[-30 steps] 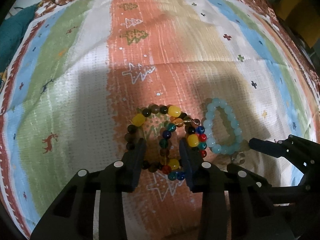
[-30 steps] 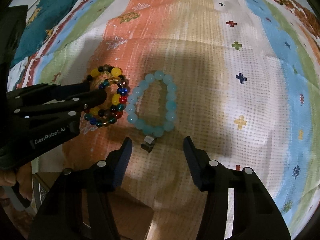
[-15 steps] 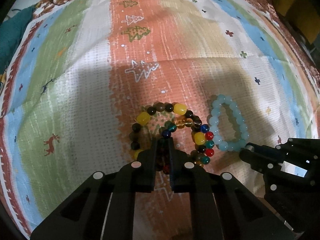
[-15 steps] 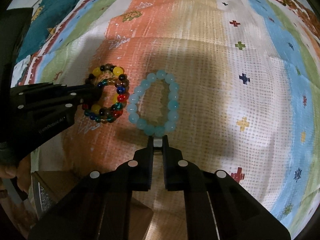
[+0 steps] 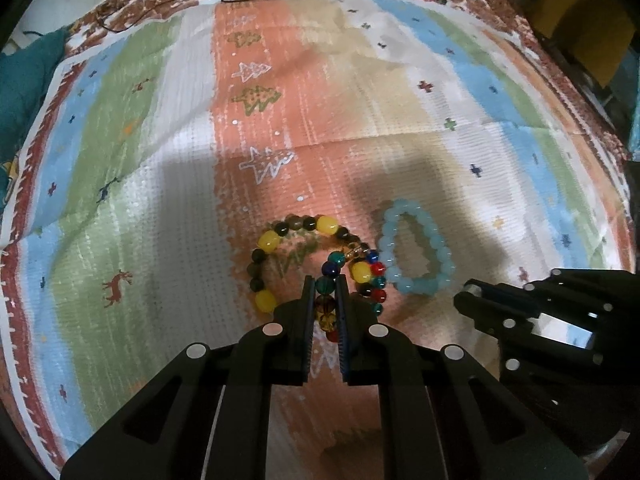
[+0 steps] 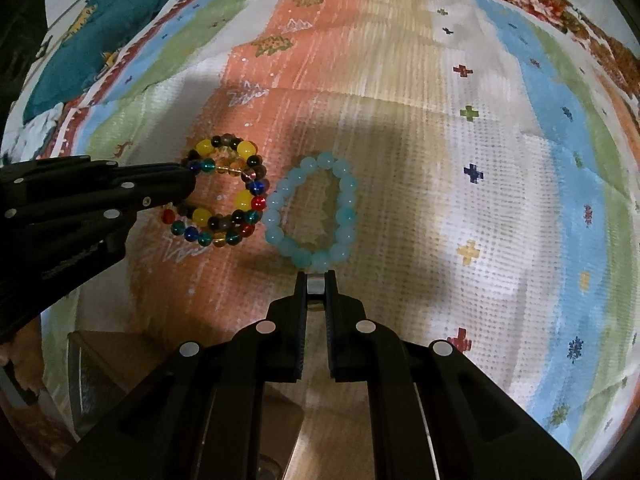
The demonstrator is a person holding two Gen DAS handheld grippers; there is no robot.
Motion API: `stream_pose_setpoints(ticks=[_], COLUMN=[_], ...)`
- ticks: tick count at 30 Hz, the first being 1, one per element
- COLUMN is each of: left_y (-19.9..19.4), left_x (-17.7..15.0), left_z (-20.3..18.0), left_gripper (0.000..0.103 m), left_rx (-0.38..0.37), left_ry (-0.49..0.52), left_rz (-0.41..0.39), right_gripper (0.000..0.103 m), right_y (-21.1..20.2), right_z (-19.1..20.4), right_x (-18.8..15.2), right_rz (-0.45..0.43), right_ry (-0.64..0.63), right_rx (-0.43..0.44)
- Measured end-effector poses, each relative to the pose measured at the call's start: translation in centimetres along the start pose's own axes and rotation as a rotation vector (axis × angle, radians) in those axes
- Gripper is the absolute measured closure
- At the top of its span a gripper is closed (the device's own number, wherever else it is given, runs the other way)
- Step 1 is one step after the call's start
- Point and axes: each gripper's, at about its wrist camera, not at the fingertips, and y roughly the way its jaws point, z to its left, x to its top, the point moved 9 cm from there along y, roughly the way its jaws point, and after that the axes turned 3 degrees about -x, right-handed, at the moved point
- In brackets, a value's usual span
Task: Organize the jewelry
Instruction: 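Lift the multicolour bracelet with the left tool and carry it over the tin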
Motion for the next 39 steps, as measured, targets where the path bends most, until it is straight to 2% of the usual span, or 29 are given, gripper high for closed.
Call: stream_pose_setpoints(ticks=[22,39], left_y=[-5.5,-8.3], left_x=[-0.7,-1.7], left_z=[-1.3,-3.9], left_gripper=[0.094,0.094], left_rx=[-0.027,-0.037], left_ry=[-0.006,0.032], left_rz=[-0.104,-0.165], right_gripper=[0.094,0.094], right_y=[-3.8,-6.8], right_z=[1.4,1.7], right_x=[-0.8,-1.5], right_rz=[-0.081,-0.145], right_ry=[-0.021,-0.015], right_rx=[0.015,0.027])
